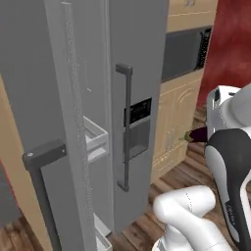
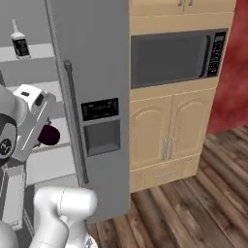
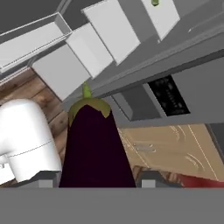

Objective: Place the liquor on the top shelf of the fridge to keep it out of children's reach, and place the lemon wedge and eggplant on lower shelves for easy access.

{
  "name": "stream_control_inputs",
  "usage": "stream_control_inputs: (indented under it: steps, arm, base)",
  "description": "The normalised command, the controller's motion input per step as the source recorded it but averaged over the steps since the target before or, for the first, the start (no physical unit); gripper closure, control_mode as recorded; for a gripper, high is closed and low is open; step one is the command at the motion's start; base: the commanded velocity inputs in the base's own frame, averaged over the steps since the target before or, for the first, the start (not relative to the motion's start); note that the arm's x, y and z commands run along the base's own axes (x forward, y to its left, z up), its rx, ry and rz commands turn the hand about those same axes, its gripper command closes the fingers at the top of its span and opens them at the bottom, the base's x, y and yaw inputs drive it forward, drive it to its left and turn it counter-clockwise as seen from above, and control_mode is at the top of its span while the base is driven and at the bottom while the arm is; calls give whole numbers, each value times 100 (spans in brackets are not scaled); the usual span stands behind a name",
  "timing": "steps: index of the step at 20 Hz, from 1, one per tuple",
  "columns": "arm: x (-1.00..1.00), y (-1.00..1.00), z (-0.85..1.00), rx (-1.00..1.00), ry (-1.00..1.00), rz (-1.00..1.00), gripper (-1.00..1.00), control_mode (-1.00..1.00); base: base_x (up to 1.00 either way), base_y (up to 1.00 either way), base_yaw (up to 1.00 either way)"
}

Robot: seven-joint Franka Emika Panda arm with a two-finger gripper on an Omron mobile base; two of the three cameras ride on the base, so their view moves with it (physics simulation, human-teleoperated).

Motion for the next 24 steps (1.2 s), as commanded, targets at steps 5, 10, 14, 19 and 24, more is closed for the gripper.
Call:
stream_control_inputs:
  steps: [5, 10, 14, 19, 24]
  arm:
    - [0, 0, 0, 0, 0, 0, 100, 100]
    - [0, 0, 0, 0, 0, 0, 100, 100]
    - [0, 0, 0, 0, 0, 0, 100, 100]
    - [0, 0, 0, 0, 0, 0, 100, 100]
    - [0, 0, 0, 0, 0, 0, 100, 100]
  base:
    - [0, 0, 58]
    - [7, -1, 54]
    - [21, -25, 47]
    - [28, -22, 42]
    - [40, -25, 34]
